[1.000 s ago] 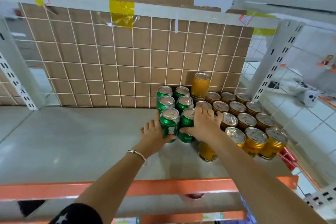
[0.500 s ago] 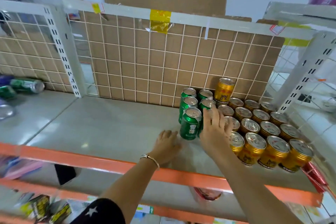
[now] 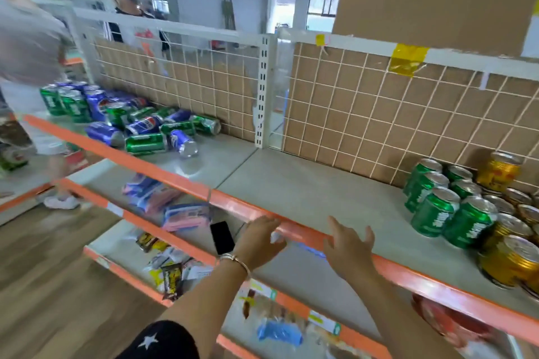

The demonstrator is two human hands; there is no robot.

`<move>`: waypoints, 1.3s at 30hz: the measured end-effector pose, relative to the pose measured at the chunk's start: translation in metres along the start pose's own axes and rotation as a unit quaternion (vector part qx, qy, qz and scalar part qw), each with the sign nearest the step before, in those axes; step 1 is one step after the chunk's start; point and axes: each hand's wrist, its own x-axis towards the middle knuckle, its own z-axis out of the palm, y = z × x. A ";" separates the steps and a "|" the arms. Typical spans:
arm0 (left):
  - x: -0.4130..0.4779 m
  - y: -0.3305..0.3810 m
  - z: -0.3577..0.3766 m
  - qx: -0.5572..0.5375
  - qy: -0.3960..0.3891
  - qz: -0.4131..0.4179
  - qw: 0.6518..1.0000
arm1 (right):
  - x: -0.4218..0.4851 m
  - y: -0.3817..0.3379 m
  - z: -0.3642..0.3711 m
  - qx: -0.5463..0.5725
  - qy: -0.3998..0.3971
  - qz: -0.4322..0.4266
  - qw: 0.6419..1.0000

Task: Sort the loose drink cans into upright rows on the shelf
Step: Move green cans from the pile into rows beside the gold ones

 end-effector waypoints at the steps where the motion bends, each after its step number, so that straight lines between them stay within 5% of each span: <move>1: -0.015 -0.020 -0.012 -0.001 -0.002 -0.025 1.000 | -0.006 -0.023 0.007 -0.002 -0.003 -0.015 1.000; 10: -0.145 -0.194 -0.122 -0.095 -0.030 -0.210 0.973 | -0.037 -0.244 0.041 -0.004 -0.102 -0.163 0.981; 18: -0.184 -0.293 -0.203 -0.151 0.074 -0.326 0.930 | -0.003 -0.395 0.054 0.067 -0.110 -0.274 0.953; 22: -0.169 -0.341 -0.223 -0.157 0.096 -0.361 0.914 | 0.029 -0.463 0.057 -0.008 -0.091 -0.349 0.933; 26: -0.134 -0.388 -0.248 -0.156 0.098 -0.375 0.908 | 0.079 -0.517 0.063 0.057 -0.120 -0.401 0.906; 39: -0.009 -0.520 -0.326 -0.188 0.164 -0.387 0.888 | 0.237 -0.659 0.051 0.031 -0.086 -0.413 0.906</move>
